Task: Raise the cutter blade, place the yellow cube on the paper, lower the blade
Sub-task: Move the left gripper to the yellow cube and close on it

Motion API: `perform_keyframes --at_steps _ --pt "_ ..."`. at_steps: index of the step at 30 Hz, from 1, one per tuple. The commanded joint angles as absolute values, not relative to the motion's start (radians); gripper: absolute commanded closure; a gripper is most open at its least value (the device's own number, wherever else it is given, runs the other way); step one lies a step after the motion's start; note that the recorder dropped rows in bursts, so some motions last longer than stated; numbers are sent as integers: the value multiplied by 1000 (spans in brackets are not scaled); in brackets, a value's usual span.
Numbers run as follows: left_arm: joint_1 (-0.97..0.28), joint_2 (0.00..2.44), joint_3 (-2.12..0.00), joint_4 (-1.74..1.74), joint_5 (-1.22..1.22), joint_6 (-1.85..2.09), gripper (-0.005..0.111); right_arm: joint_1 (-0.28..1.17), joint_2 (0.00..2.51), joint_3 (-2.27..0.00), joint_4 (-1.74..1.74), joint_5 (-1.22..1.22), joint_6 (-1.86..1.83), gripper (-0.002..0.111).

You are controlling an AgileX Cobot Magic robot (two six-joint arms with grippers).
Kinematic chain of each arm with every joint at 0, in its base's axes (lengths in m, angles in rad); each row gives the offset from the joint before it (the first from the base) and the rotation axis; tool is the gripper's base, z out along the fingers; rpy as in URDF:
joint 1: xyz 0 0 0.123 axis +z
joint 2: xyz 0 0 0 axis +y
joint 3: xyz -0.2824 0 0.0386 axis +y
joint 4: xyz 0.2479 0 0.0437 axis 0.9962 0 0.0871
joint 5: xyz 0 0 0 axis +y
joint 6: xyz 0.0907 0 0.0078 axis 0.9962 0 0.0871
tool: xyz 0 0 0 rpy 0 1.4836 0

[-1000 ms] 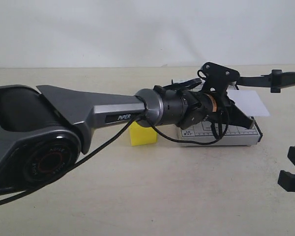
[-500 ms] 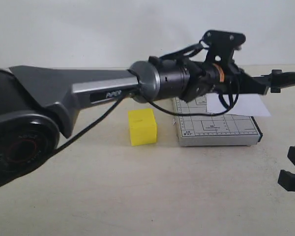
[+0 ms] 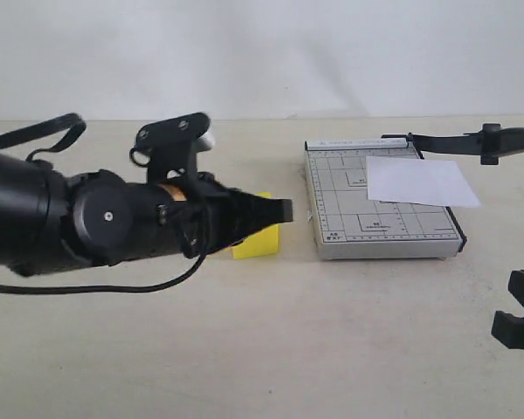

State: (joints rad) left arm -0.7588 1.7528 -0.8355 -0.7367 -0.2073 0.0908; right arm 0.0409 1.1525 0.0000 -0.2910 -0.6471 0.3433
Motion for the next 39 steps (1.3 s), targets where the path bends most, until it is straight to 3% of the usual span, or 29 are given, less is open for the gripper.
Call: perform_keyframes --at_steps 1,5,9,12,14,16,20,30,34,39 --pt "-741 1730 -700 -1511 -509 219 102 40 1159 -3 -303 -583 346 109" --pt "-741 1693 -650 -1585 -832 219 102 40 1159 -3 -303 -556 349 109" --pt "-741 1626 -637 -983 -907 369 102 40 1159 -3 -303 -554 349 109" --pt "-755 1583 -677 -709 -793 345 102 40 1159 -3 -303 -552 349 109" --pt "-790 1581 -709 -808 -721 396 102 40 1159 -3 -303 -552 349 109" --pt "-894 1639 -757 -1105 -787 584 102 40 1159 -3 -303 -552 349 109" --pt "-1010 1754 -853 -1235 -942 962 102 40 1159 -3 -303 -554 349 109" --pt "-1021 1843 -912 -1431 -929 704 100 40 1159 -3 -303 -554 350 109" --pt "-1021 1853 -912 -1312 -819 697 79 40 1159 -3 -303 -554 357 109" --pt "-1021 1880 -912 -1240 -753 591 17 40 1159 -3 -303 -557 357 109"
